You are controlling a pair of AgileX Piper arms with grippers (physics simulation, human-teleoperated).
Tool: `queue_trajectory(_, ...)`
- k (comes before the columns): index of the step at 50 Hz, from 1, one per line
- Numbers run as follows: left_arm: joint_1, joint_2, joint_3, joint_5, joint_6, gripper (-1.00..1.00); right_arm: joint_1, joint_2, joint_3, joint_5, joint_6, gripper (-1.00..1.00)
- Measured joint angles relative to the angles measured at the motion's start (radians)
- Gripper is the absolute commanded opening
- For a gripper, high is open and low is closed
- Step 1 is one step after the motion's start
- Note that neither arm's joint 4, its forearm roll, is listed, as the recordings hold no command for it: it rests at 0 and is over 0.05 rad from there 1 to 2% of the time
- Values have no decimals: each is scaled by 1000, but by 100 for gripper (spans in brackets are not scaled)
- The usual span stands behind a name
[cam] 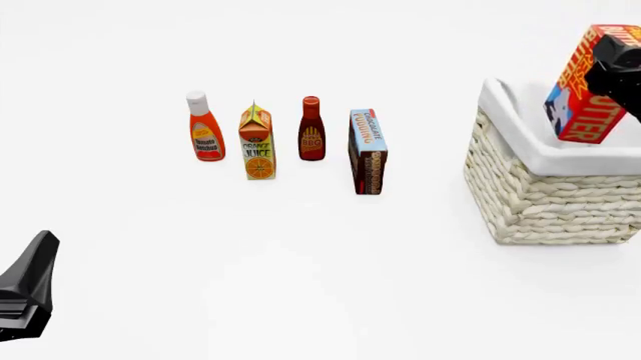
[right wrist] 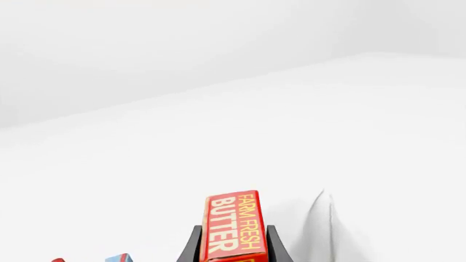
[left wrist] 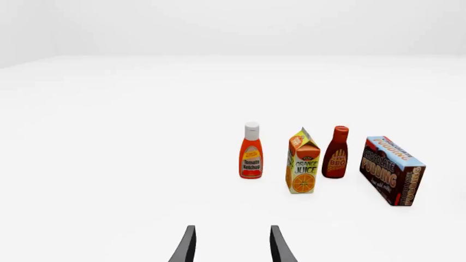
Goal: Pick the butter and place it in the basket.
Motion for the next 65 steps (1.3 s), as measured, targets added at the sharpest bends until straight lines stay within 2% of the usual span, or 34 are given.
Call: queue_trajectory(65, 0, 0, 0, 0, 0, 100, -30, 53, 9, -46, 3, -100)
